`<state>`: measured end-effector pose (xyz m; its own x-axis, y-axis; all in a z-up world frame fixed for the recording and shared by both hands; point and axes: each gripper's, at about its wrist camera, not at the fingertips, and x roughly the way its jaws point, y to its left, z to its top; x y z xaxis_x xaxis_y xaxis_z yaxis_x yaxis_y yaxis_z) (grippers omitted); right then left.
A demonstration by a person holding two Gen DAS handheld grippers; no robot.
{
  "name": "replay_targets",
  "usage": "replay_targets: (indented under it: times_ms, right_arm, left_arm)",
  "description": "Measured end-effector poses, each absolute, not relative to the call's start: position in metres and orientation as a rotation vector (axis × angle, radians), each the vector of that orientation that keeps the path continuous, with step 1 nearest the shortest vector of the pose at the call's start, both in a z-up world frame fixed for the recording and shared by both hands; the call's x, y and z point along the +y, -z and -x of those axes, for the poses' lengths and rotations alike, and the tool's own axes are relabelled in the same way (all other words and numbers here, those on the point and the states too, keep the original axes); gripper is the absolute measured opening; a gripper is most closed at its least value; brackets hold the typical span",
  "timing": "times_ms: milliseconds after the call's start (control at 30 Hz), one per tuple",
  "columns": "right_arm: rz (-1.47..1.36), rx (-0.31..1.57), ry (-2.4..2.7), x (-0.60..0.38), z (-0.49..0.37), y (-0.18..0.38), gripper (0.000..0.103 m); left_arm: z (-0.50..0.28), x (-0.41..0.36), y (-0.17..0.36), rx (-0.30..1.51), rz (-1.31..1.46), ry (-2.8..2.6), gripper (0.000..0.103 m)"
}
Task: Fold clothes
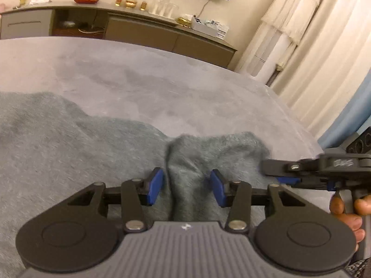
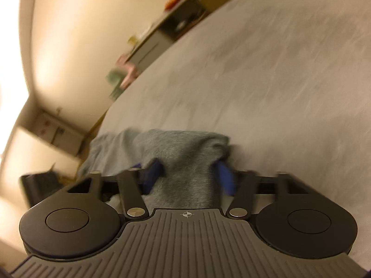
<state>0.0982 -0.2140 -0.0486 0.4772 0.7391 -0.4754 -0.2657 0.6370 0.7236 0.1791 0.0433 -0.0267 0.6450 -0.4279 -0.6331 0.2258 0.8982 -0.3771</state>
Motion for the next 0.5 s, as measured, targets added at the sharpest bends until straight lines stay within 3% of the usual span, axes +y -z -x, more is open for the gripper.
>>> replay_targets:
  times_ms: [33,133,233,300,333,400,500]
  right_arm:
    - [-0.614,0.834,-0.663,-0.214,-0.096,0.043,0.010]
    - [-0.584,0.733,-0.658,-0.214,-0.089,0.027,0.007]
    - [-0.384,0.687,-0.457,-0.225,-0.084,0.013,0.007]
    - [-0.346,0.759,-0.313,-0.236,-0.097,0.031,0.017]
    - [-0.326,0.794,-0.241,-0.242,-0.104,0.040,0.018]
    - [-0.414,0.762,-0.204,-0.261,-0.101,0.038,0.027]
    - [-0.506,0.691,-0.284,-0.270,-0.091,0.021,0.033]
  left_arm:
    - [-0.180,0.042,0.025,0.780,0.286,0.393,0.034]
    - [-0.181,0.035,0.018,0.754,0.283,0.427,0.034]
    - [-0.194,0.025,0.020,0.789,0.262,0.367,0.038]
    - [-0.210,0.017,0.030,0.827,0.240,0.318,0.037]
    - [-0.211,0.017,0.031,0.824,0.245,0.321,0.037]
    - [-0.202,0.022,0.032,0.823,0.269,0.341,0.037]
    - [-0.193,0.026,0.033,0.834,0.321,0.381,0.052]
